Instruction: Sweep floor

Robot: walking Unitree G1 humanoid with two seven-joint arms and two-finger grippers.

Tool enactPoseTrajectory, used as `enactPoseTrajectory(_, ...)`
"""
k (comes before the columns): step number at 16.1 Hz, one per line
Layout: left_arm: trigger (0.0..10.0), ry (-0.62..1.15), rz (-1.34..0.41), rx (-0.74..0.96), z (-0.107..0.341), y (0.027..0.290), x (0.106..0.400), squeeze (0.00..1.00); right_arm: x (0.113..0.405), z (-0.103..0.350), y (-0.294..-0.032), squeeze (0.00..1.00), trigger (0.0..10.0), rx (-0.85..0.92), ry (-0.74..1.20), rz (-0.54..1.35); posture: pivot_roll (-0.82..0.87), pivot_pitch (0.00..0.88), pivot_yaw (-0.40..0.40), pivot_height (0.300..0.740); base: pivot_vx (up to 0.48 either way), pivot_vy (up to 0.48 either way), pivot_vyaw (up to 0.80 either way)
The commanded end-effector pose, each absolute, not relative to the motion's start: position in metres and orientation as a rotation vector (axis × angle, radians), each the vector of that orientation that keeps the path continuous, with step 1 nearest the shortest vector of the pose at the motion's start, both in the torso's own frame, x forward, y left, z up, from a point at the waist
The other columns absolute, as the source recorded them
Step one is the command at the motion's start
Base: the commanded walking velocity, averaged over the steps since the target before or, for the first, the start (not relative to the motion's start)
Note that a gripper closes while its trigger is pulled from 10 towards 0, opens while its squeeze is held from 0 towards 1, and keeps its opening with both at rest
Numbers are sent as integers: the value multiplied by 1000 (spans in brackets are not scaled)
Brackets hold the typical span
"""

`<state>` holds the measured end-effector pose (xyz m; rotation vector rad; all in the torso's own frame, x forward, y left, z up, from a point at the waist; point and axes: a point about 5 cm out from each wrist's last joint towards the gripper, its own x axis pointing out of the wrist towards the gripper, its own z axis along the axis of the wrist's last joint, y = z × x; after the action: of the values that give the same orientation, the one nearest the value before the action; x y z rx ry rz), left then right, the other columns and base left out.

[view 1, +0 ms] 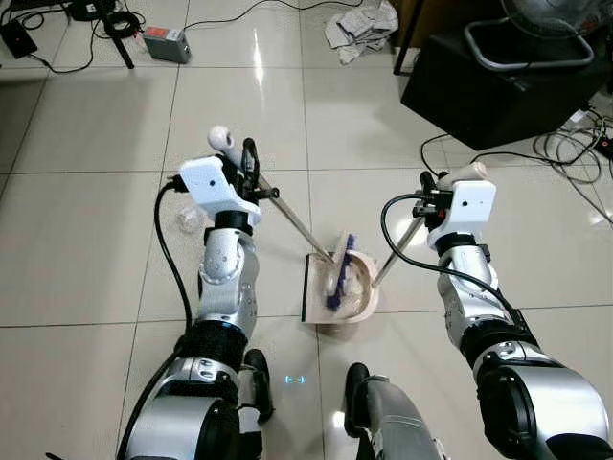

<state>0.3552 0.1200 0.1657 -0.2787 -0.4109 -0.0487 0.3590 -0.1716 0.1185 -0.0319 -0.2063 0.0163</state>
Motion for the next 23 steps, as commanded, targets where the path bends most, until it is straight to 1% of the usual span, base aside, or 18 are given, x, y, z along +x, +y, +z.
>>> enactPoseTrajectory(1, 10000, -459, -67, -273, 175, 120, 354, 0, 353, 105, -172, 0, 10000, -47, -151, 23, 68, 274, -32, 740, 0, 0, 0)
enactPoseTrajectory(2, 10000, -463, -71, -262, 176, 123, 353, 0, 353, 105, -172, 0, 10000, -46, -152, 22, 69, 269, -32, 740, 0, 0, 0)
enactPoseTrajectory(5, 10000, -537, -110, -175, 195, 147, 349, 0, 355, 107, -173, 0, 10000, -33, -157, 11, 87, 239, -36, 740, 0, 0, 0)
enactPoseTrajectory(7, 10000, -567, -105, -79, 203, 165, 346, 0, 355, 108, -175, 0, 10000, -23, -159, 2, 94, 229, -41, 740, 0, 0, 0)
enactPoseTrajectory(8, 10000, -564, -92, 1, 203, 174, 346, 0, 354, 107, -175, 0, 10000, -23, -160, 1, 94, 229, -41, 740, 0, 0, 0)
enactPoseTrajectory(10, 10000, -510, -34, 184, 195, 201, 345, 0, 353, 106, -176, 0, 10000, -21, -160, -2, 92, 219, -44, 740, 0, 0, 0)
enactPoseTrajectory(11, 10000, -504, -36, 203, 194, 203, 345, 0, 353, 106, -177, 0, 10000, -21, -160, -2, 92, 219, -44, 740, 0, 0, 0)
enactPoseTrajectory(12, 10000, -462, -17, 225, 185, 211, 345, 0, 352, 104, -177, 0, 10000, -21, -157, -4, 89, 218, -44, 740, 0, 0, 0)
enactPoseTrajectory(14, 10000, -398, -1, 227, 171, 218, 346, 0, 351, 103, -177, 0, 10000, -23, -151, -5, 84, 220, -45, 740, 0, 0, 0)
enactPoseTrajectory(17, 10000, -325, 26, 215, 153, 221, 348, 0, 350, 101, -176, 0, 10000, -24, -147, -2, 75, 230, -47, 740, 0, 0, 0)
enactPoseTrajectory(19, 10000, -311, 37, 188, 148, 219, 349, 0, 350, 101, -175, 0, 10000, -22, -146, -2, 70, 233, -47, 740, 0, 0, 0)
enactPoseTrajectory(20, 10000, -314, 53, 128, 148, 215, 352, 0, 350, 100, -175, 0, 10000, -23, -143, -3, 68, 236, -46, 740, 0, 0, 0)
enactPoseTrajectory(23, 10000, -313, 50, 109, 150, 209, 357, 0, 351, 100, -174, 0, 10000, -24, -135, -4, 66, 235, -43, 740, 0, 0, 0)
